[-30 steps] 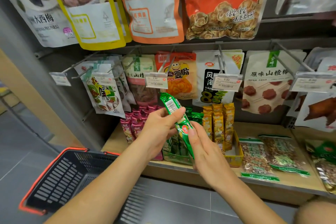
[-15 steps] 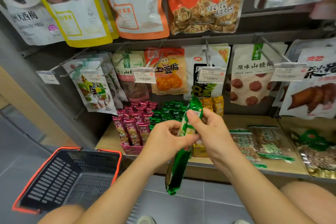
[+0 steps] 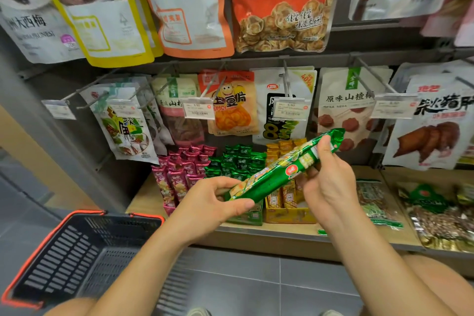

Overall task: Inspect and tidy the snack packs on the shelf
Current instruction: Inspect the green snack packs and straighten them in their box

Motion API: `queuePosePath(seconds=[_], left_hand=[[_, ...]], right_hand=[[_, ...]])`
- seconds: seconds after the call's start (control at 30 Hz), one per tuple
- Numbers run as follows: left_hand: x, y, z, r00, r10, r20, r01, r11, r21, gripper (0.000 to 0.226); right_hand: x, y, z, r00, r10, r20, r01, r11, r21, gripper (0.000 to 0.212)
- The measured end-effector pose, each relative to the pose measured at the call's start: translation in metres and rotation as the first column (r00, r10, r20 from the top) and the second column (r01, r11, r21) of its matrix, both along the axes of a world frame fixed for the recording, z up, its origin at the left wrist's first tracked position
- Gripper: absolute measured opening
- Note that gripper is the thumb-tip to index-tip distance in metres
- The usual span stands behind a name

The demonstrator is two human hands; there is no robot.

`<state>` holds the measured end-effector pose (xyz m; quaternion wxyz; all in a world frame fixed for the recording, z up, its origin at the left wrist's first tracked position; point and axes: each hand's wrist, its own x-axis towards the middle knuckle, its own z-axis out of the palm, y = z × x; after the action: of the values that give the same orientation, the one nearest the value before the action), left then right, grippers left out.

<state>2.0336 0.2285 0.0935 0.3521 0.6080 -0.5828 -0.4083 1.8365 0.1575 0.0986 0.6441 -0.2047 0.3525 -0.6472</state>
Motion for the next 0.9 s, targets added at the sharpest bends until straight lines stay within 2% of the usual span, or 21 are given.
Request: queuePosePath(seconds=[0.1, 0.2, 0.27, 0.37, 0.43, 0.53, 0.57, 0.67, 0.73, 0.9], left_hand=[[0.005, 0.001, 0.004, 0.999, 0.041, 0.027, -0.039, 0.996, -0.078, 0.043], [0.008, 0.003, 0.003, 0.966, 0.125, 0.227, -0.067, 0.967, -0.248, 0.042], [0.010, 0.005, 0.001, 0.910, 0.174, 0.376, -0.008, 0.915, -0.404, 0.049], [0.010, 0.007, 0.001, 0.868, 0.197, 0.457, 0.062, 0.868, -0.492, 0.055], [0.007, 0.008, 0.000, 0.881, 0.184, 0.435, 0.046, 0.884, -0.465, 0.058], [-0.002, 0.009, -0.005, 0.913, 0.173, 0.369, 0.007, 0.898, -0.440, 0.058], [-0.004, 0.010, -0.005, 0.928, 0.168, 0.332, -0.008, 0.901, -0.434, 0.056], [-0.007, 0.010, -0.003, 0.982, 0.136, 0.135, -0.087, 0.944, -0.319, 0.036], [-0.007, 0.008, -0.005, 0.985, 0.168, 0.025, -0.157, 0.956, -0.248, 0.029], [-0.013, 0.006, -0.011, 0.909, 0.390, -0.146, -0.415, 0.881, -0.227, 0.019]], right_hand=[[0.000, -0.001, -0.003, 1.000, 0.009, 0.003, -0.010, 1.000, 0.030, 0.023], [-0.002, 0.000, -0.006, 0.995, 0.070, -0.068, -0.064, 0.995, 0.081, 0.021], [0.001, 0.004, -0.011, 0.981, 0.157, -0.116, -0.142, 0.981, 0.130, 0.025], [0.010, 0.011, -0.019, 0.960, 0.268, -0.078, -0.252, 0.952, 0.173, 0.038], [0.015, 0.015, -0.020, 0.944, 0.328, -0.043, -0.315, 0.931, 0.186, 0.046], [0.024, 0.024, -0.023, 0.879, 0.476, -0.036, -0.458, 0.862, 0.218, 0.071], [0.026, 0.027, -0.024, 0.861, 0.508, -0.030, -0.490, 0.843, 0.222, 0.072], [0.030, 0.027, -0.028, 0.864, 0.503, -0.024, -0.491, 0.851, 0.187, 0.048], [0.029, 0.026, -0.028, 0.881, 0.468, -0.063, -0.457, 0.879, 0.134, 0.033], [0.034, 0.030, -0.028, 0.920, 0.363, -0.148, -0.361, 0.932, 0.040, 0.026]])
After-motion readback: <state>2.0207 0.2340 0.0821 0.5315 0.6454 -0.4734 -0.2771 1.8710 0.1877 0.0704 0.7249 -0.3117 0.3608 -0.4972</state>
